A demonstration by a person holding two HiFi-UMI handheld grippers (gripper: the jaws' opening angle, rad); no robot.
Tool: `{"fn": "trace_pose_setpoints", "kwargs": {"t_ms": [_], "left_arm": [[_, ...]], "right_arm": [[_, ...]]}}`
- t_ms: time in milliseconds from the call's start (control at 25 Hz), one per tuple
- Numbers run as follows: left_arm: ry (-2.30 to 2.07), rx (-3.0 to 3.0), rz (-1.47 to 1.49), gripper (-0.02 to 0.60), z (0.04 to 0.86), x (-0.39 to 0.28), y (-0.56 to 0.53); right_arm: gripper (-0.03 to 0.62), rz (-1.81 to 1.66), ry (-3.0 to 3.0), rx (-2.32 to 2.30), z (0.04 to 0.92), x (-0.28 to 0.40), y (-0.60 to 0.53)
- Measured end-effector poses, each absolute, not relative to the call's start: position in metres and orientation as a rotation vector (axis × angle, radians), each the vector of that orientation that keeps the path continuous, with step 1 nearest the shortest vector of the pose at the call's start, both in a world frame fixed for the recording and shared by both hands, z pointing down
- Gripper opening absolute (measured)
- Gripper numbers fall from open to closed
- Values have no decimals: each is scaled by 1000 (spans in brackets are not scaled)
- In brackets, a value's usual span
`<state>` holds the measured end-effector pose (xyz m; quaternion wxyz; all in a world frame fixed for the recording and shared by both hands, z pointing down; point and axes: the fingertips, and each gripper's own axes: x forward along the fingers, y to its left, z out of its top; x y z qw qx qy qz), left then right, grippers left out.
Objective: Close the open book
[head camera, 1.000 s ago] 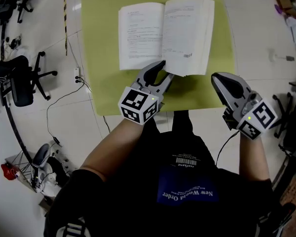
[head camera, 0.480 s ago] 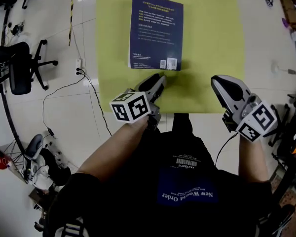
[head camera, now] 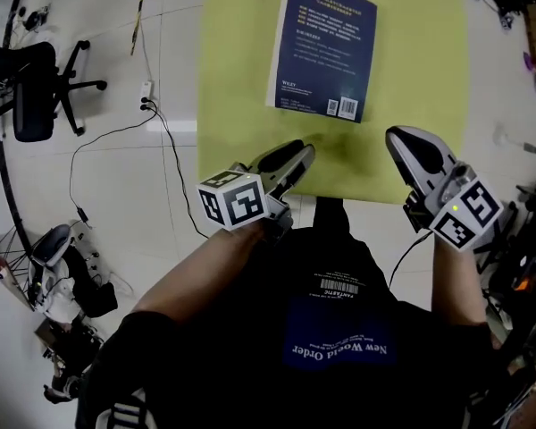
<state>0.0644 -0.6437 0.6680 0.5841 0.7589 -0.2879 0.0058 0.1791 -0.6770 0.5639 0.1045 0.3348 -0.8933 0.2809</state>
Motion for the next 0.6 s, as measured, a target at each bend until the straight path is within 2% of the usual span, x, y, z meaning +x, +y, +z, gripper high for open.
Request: {"fn": "trace_pose_setpoints", "kwargs": {"t_ms": [280,520,600], "left_arm": [[-657,1946,-53,129,598,40,-667],[-616,2180,-158,125,496,25,-689],[-628,2255,-192,72,461,19,-698]], "right_arm": [[-15,754,-2655,1019,528,172,-690],[-15,690,-2683,1072,476,182,-692],[-15,656,-2693,1090,456,186,-690]]}}
